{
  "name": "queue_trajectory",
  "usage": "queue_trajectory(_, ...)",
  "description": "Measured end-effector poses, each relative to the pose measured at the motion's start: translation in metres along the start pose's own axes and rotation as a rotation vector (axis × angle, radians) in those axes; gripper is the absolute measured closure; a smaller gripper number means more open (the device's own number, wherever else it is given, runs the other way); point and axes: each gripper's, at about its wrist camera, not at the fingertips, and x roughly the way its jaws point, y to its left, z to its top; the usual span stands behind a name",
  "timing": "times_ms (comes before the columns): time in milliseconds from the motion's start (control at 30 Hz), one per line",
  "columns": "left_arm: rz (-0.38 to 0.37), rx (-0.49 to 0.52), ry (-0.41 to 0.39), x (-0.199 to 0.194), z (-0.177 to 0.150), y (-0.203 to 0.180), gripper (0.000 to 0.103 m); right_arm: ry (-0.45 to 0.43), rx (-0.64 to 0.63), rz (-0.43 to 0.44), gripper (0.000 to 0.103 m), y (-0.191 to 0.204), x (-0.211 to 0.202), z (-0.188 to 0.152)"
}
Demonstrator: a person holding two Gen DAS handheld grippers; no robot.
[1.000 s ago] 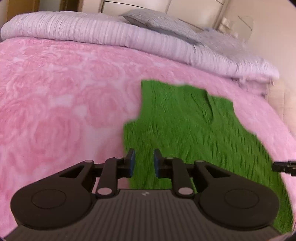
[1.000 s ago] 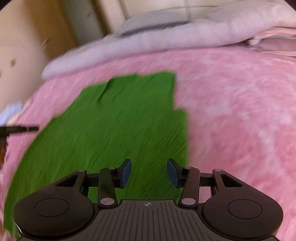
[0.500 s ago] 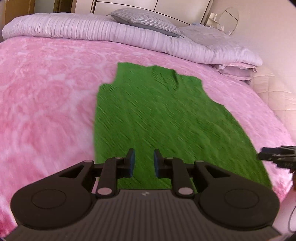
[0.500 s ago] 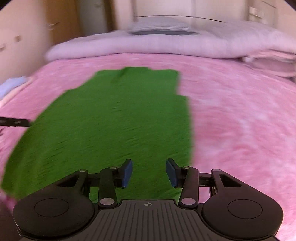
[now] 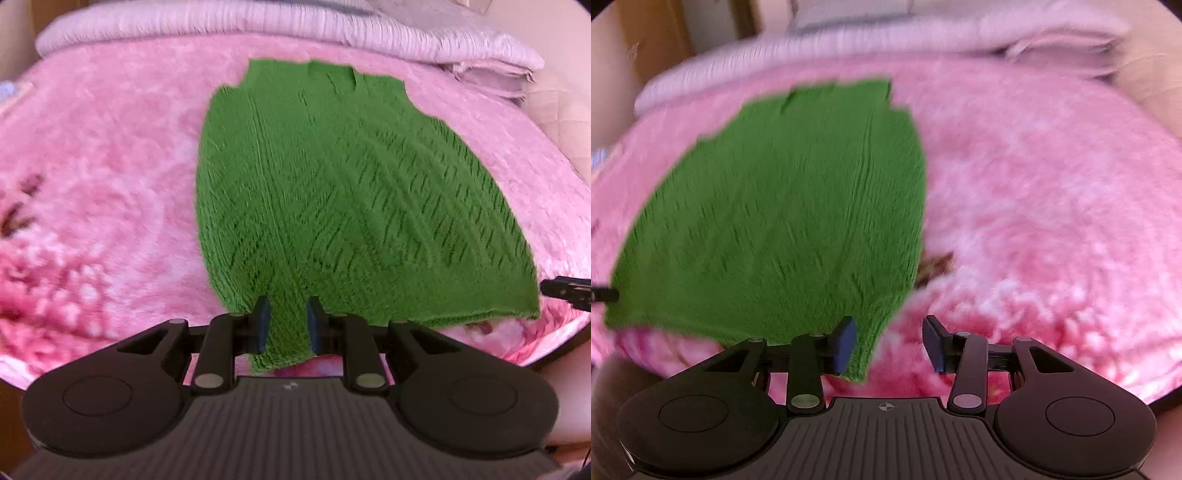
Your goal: Fold clothes
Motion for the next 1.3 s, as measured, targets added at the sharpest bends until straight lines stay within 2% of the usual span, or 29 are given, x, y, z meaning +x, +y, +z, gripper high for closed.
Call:
queue_trajectory(67, 0.033, 0.005, -0.009, -0.014, 0.000, -0.008, 0.072, -0.055, 0.054, 0.013, 0.059, 0.003, -0.020, 0.000)
queue_trajectory(133, 0.049, 0.022, -0.025, -0.026, -0.004, -0.014, 0.071, -0.088, 0.091, 0.024, 0.059, 0.007, -0.036, -0.001)
queue_trajectory(333, 0.081, 0.052, -0.051, -0.055, -0.021, -0.024, 0.067, -0.097, 0.075, -0.012, 0.058, 0.026, -0.072, -0.025)
queue_trajectory(467, 0.083, 0.060, -0.066, -0.072, -0.036, -0.027, 0.066, -0.111, 0.079, -0.003, 0.058, 0.034, -0.091, -0.040)
queue_trajectory(667, 0.076, 0.066, -0.088, -0.090, -0.048, -0.030, 0.065, -0.142, 0.061, 0.012, 0.058, 0.040, -0.103, -0.045)
queue_trajectory(900, 0.075, 0.062, -0.110, -0.095, -0.047, -0.030, 0.062, -0.137, 0.065, 0.023, 0.058, 0.038, -0.100, -0.045)
queue_trajectory(1133, -0.029, 0.019, -0.110, -0.080, -0.043, -0.014, 0.062, -0.108, 0.068, 0.040, 0.058, 0.031, -0.085, -0.041)
queue_trajectory(1300, -0.053, -0.007, -0.091, -0.055, -0.031, 0.004, 0.062, -0.077, 0.029, 0.079, 0.058, 0.022, -0.058, -0.030)
